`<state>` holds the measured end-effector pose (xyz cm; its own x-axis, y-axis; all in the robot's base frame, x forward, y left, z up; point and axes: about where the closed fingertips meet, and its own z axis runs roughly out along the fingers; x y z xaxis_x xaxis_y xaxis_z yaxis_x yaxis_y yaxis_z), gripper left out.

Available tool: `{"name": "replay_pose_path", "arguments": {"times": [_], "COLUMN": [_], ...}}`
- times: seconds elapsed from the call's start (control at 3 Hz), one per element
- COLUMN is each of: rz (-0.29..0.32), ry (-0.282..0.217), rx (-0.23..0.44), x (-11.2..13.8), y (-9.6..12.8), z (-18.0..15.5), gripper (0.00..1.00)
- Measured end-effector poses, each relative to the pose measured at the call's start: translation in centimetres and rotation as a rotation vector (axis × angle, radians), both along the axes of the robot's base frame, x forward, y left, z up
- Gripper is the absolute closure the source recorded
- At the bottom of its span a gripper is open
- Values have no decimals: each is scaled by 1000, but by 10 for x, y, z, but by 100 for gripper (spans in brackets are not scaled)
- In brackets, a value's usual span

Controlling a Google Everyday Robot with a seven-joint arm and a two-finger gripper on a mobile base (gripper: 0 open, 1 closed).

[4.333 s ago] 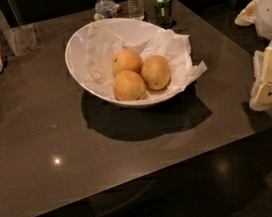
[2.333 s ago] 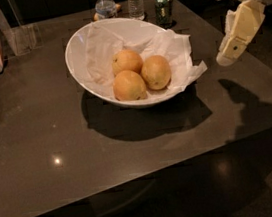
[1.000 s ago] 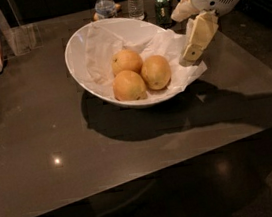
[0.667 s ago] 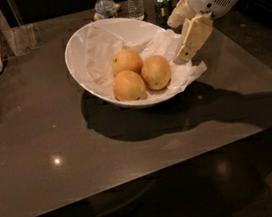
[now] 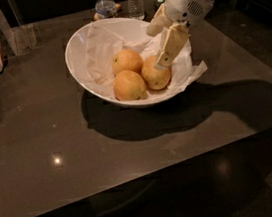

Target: Pick orange from white bowl

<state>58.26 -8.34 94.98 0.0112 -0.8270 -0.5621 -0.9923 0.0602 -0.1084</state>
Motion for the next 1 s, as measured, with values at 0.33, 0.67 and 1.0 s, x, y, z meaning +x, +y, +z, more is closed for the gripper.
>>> {"name": "replay_pose_path", "arguments": {"times": [0.33, 0.67, 1.0], "rz": [27, 24, 12], "ry": [29, 78, 129], "rx": [11, 16, 25], "x": [6, 7, 7], "y": [12, 13, 10], "z": [-11, -27, -43], "gripper": [23, 25, 28]}}
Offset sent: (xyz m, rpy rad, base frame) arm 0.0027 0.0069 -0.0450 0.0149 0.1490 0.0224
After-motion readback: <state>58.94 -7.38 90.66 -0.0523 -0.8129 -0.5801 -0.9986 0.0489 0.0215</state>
